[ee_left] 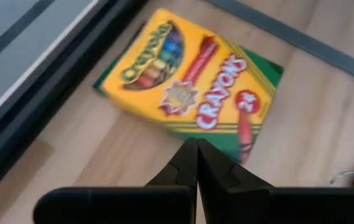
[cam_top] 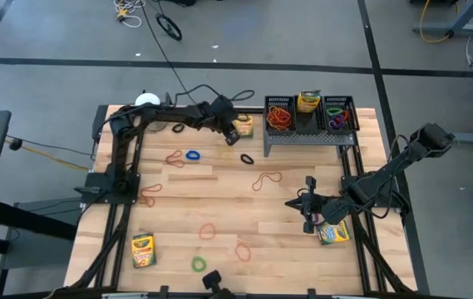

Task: Pick & Place Office Desk Supplies
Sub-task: Put the yellow crayon box into the middle black bin on the shelf

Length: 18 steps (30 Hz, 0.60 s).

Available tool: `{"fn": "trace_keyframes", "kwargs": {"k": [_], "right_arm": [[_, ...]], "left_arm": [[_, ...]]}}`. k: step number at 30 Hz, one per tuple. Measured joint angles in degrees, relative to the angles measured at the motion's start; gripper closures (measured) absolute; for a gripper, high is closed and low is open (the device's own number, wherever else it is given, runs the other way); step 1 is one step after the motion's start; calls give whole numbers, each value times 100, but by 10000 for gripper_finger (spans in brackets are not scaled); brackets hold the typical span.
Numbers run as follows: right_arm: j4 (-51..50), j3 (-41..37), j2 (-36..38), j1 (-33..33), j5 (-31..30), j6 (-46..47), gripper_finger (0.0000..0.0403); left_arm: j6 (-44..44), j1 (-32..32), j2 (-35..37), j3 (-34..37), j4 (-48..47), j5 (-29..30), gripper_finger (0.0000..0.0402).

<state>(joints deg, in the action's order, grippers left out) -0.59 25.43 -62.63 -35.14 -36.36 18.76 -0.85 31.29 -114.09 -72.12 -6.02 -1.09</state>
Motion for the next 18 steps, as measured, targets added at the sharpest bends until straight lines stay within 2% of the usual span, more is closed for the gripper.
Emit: {"fn": "trace_keyframes", "kwargs": {"k": [10,18], "right_arm": [[-1,0,0,0,-26,-9,392],[-1,0,0,0,-46,-17,392]], "left_arm": [[-270,0,-19,0,360,-136,399],[-412,109,-120,0,410,-504,399]]}}
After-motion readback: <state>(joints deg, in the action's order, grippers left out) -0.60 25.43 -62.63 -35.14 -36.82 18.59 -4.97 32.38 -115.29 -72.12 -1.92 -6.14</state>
